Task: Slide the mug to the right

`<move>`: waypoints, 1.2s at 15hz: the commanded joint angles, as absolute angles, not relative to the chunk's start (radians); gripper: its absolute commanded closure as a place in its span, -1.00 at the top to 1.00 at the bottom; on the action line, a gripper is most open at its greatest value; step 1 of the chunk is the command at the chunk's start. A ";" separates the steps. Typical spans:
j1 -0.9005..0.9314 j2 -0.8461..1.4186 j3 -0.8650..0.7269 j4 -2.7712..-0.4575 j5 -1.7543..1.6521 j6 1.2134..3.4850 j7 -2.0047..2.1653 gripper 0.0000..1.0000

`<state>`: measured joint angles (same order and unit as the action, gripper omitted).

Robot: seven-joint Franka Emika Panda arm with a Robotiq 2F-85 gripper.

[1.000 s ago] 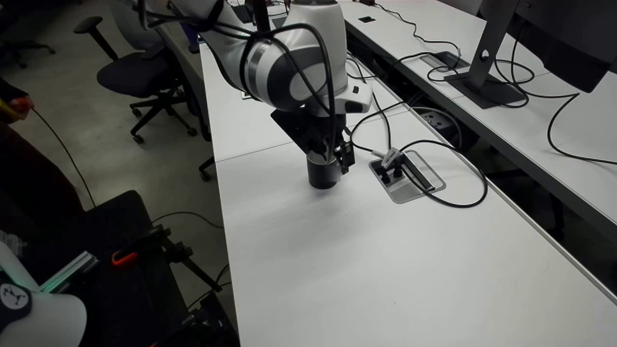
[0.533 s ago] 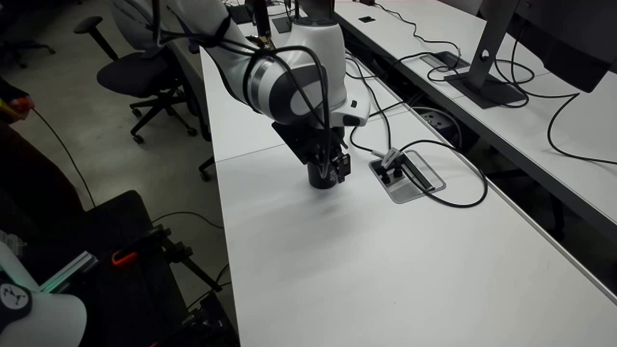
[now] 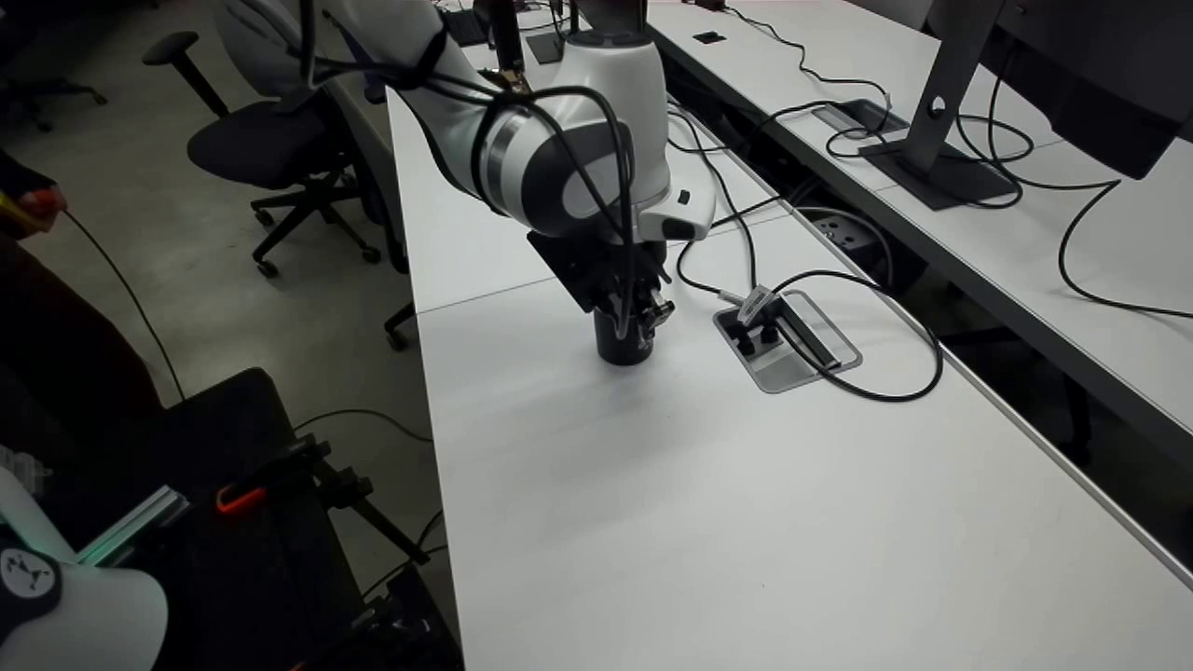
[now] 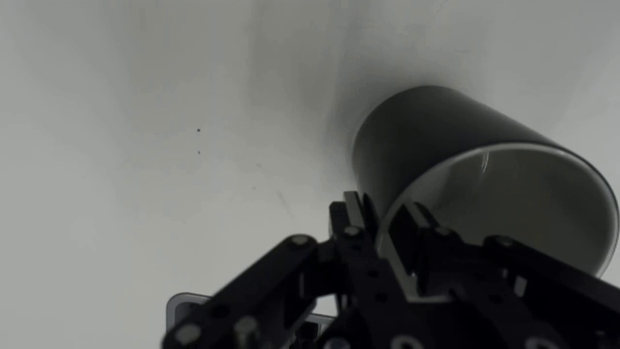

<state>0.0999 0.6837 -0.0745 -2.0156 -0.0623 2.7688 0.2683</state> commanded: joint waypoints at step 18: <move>0.047 0.737 -0.156 -1.986 0.109 2.802 0.411 -0.95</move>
<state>0.0722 0.6946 -0.1510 -2.0112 0.0551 2.7743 0.3785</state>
